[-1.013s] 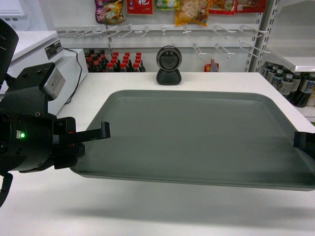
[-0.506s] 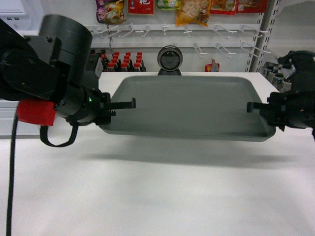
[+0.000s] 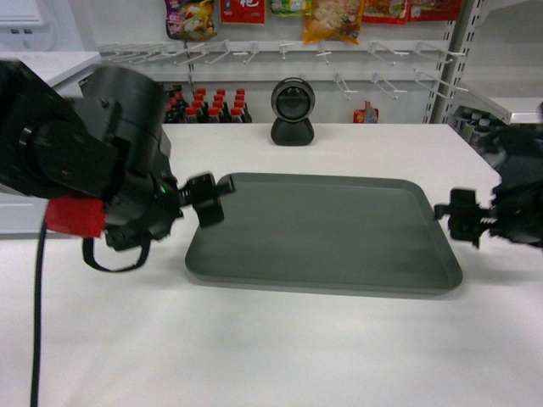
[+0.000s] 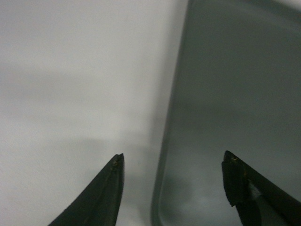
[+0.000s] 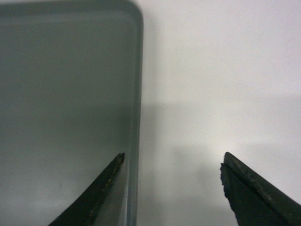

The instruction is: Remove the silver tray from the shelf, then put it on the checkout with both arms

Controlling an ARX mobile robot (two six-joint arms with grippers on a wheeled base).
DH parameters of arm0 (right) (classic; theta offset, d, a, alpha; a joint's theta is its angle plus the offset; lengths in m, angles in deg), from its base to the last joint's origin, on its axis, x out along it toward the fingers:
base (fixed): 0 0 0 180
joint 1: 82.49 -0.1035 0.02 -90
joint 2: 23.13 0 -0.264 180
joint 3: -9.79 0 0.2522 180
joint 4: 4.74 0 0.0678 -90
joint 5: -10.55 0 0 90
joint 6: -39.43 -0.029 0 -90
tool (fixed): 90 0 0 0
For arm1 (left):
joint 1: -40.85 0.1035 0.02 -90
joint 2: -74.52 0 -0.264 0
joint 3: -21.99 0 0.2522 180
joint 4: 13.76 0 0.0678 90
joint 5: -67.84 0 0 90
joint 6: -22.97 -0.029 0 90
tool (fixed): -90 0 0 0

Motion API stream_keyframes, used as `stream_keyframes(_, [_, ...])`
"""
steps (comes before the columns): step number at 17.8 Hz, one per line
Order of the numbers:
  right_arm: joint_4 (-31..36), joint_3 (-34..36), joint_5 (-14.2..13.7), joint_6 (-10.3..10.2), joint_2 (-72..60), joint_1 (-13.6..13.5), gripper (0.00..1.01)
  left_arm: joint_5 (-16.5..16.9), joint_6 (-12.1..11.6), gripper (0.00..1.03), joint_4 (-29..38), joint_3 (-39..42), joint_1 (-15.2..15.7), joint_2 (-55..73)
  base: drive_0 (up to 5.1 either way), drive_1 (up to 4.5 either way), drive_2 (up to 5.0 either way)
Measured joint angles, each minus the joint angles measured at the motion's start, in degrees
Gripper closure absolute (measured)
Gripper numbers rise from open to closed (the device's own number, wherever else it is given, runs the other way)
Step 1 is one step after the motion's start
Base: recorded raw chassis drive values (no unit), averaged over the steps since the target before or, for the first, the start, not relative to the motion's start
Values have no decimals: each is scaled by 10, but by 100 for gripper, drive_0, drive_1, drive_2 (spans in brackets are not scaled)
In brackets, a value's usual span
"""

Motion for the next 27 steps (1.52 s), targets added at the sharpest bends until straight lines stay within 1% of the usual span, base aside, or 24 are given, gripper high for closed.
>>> stream_keyframes(2, [5, 15, 3, 1, 54, 7, 26, -25, -8, 27, 49, 36, 5, -68, 0, 0, 0])
stream_keyframes(3, [133, 29, -7, 13, 73, 13, 24, -44, -19, 17, 91, 46, 5, -137, 0, 0, 0])
stream_keyframes(4, [304, 85, -19, 37, 85, 15, 37, -57, -86, 29, 270, 87, 12, -190, 0, 0, 0])
stream_keyframes(5, [389, 155, -18, 45, 96, 10, 46, -54, -136, 38, 358, 140, 20, -221, 0, 0, 0])
stream_keyframes(6, [438, 207, -18, 52, 101, 7, 53, -49, -170, 45, 405, 189, 28, -240, 0, 0, 0])
stream_keyframes(7, [487, 258, -17, 57, 110, 7, 62, -42, -198, 54, 438, 248, 38, -246, 0, 0, 0])
stream_keyframes(8, [526, 302, -18, 59, 142, 8, 73, -36, -217, 65, 458, 311, 48, -247, 0, 0, 0])
stream_keyframes(9, [548, 333, -18, 61, 193, 8, 84, -29, -227, 76, 473, 358, 57, -261, 0, 0, 0])
stream_keyframes(10, [558, 355, -18, 61, 232, 8, 94, -23, -233, 85, 485, 386, 63, -292, 0, 0, 0])
stream_keyframes(11, [558, 394, -18, 65, 269, 8, 98, -12, -239, 98, 502, 417, 69, -345, 0, 0, 0])
stream_keyframes(12, [516, 421, -18, 65, 294, 8, 98, -7, -241, 102, 511, 438, 72, -375, 0, 0, 0])
stream_keyframes(13, [508, 458, -18, 66, 323, 8, 98, 1, -241, 102, 508, 472, 79, -399, 0, 0, 0])
stream_keyframes(15, [508, 501, -18, 66, 409, 8, 98, 12, -241, 102, 493, 539, 93, -443, 0, 0, 0])
stream_keyframes(16, [474, 555, -18, 66, 471, 8, 98, 22, -241, 102, 532, 584, 103, -493, 0, 0, 0])
stream_keyframes(17, [464, 570, -18, 67, 499, 8, 98, 55, -242, 102, 507, 606, 125, -504, 0, 0, 0])
stream_keyframes(18, [448, 582, -19, 66, 535, 8, 98, 59, -242, 102, 485, 627, 138, -529, 0, 0, 0])
stream_keyframes(19, [431, 592, -18, 67, 562, 8, 98, 57, -242, 102, 474, 635, 142, -563, 0, 0, 0])
stream_keyframes(22, [416, 601, -17, 67, 584, 8, 98, 59, -242, 102, 463, 638, 141, -594, 0, 0, 0])
stream_keyframes(27, [376, 620, -18, 67, 641, 8, 98, 59, -242, 102, 418, 656, 141, -646, 0, 0, 0])
